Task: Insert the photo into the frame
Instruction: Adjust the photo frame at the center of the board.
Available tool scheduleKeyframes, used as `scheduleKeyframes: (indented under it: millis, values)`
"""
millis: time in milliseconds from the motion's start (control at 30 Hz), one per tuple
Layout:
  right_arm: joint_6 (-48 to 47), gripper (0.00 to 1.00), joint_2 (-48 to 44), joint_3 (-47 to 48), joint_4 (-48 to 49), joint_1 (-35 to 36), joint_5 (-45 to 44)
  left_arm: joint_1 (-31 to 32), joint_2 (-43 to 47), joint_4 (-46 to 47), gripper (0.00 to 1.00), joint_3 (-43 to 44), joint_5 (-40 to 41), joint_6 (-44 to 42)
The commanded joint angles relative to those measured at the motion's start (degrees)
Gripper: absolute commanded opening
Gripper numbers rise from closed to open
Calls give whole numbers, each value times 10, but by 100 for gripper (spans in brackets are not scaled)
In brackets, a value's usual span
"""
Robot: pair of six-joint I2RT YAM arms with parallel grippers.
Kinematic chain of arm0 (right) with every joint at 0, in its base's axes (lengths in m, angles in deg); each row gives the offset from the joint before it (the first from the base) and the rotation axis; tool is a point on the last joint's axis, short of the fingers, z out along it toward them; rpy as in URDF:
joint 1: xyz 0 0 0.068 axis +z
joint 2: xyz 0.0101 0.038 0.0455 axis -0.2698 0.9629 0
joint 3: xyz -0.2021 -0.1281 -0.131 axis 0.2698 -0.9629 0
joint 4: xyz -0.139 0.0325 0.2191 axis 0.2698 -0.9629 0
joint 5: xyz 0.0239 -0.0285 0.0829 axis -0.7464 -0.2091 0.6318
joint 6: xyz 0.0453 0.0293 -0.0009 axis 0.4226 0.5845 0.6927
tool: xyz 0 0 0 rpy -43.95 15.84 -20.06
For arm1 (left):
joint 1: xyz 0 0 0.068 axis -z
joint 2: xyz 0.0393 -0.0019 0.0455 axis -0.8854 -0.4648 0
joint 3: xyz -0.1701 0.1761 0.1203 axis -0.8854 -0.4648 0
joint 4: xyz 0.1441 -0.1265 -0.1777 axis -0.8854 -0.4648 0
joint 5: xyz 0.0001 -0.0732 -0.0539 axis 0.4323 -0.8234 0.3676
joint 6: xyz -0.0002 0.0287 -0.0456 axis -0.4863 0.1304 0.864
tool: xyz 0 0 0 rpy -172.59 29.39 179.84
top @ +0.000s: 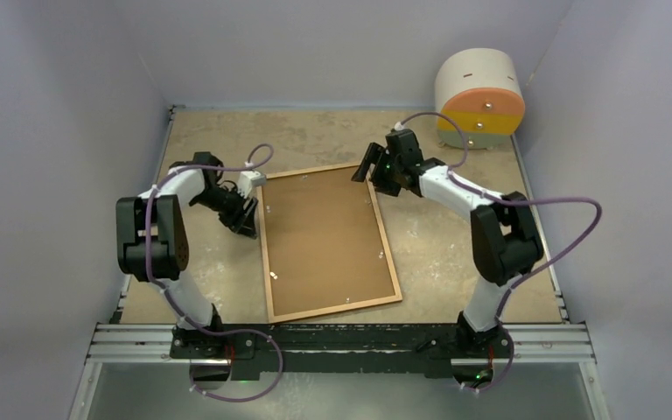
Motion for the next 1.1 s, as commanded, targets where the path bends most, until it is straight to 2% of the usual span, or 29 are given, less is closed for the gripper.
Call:
scheduleKeyframes:
  millis: [0, 100, 267, 433, 767, 833, 900, 1000, 1067]
  values:
    - [-35, 79, -90, -55, 1, 36, -30, -17, 49, -10, 51, -15, -50, -6]
    - [-40, 79, -113, -108, 4, 45, -23, -15, 30, 34, 52, -30, -38, 17]
    - [-37, 79, -175, -208, 38, 50, -9, -9, -41, 46, 51, 4, -49, 40]
    - [-21, 73, -223, -237, 54, 104, 0, 16, -90, 100, 42, 32, -36, 107]
    - [24, 69, -194, -251, 126, 197, 47, 57, -189, 154, 28, 170, -21, 195]
    - [24, 68, -173, -238, 143, 204, 60, 58, -195, 138, 29, 198, -44, 205]
    - [21, 68, -145, -216, 158, 210, 74, 58, -181, 119, 35, 208, -59, 198]
    - [6, 67, -101, -176, 189, 217, 102, 53, -131, 87, 45, 192, -66, 168]
    - [-9, 66, -66, -144, 200, 219, 126, 49, -99, 63, 47, 166, -68, 151]
